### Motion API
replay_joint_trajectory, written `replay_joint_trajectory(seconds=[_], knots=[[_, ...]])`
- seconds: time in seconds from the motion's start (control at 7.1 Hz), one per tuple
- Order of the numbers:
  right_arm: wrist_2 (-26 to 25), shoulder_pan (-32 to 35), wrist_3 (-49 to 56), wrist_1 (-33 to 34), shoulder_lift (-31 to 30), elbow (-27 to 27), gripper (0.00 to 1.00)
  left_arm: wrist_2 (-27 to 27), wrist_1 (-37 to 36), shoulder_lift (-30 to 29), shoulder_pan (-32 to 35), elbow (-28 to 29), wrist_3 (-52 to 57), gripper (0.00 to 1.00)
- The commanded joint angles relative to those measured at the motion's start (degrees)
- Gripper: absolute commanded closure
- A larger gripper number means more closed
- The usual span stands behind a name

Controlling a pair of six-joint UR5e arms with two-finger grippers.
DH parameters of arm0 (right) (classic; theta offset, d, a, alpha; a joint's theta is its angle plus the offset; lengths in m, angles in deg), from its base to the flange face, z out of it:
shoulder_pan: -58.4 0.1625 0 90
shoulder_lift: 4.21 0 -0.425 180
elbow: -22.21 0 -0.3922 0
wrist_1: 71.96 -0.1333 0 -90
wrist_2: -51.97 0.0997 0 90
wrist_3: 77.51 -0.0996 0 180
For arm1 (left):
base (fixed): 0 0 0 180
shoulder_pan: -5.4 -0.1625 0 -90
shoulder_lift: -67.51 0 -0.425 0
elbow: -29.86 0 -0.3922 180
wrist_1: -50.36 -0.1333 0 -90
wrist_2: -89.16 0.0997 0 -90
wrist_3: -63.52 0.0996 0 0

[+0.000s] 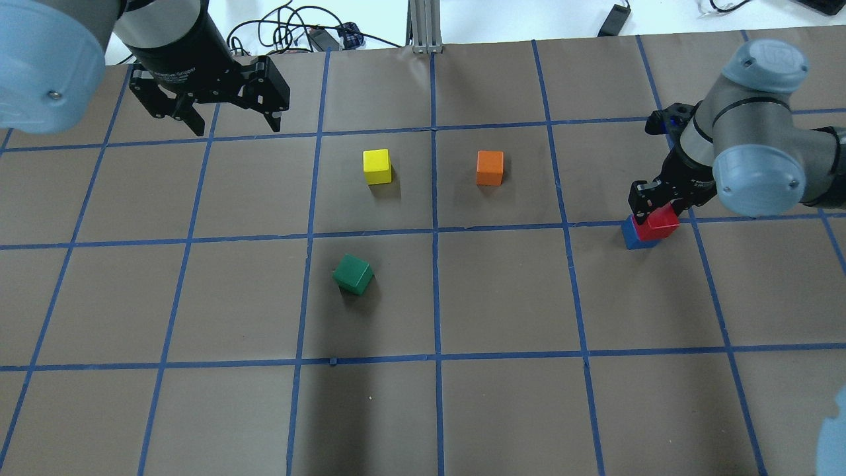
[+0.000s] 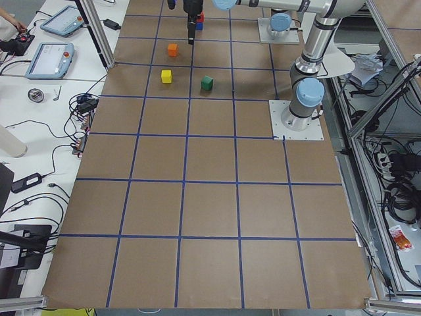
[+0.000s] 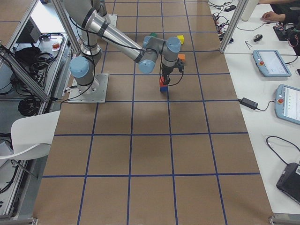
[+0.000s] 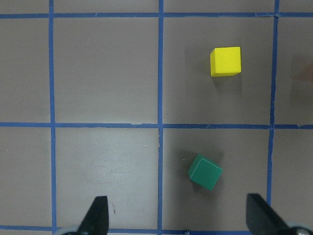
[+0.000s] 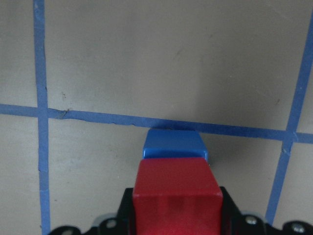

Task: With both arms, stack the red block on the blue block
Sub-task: 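Lower the red cube onto the blue cube with the right gripper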

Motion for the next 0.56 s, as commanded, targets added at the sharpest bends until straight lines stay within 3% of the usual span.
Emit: replay_joint_trajectory(seconds=[0.0, 0.42], knots=[[0.00, 0.00, -0.45, -0.20, 0.00, 0.03, 0.00, 0.00, 0.00, 0.00, 0.00, 0.00, 0.00, 0.00], [-0.26, 0.00, -0.81, -1.07, -0.96, 2.12, 0.00, 0.00, 0.00, 0.00, 0.00, 0.00, 0.00, 0.00]])
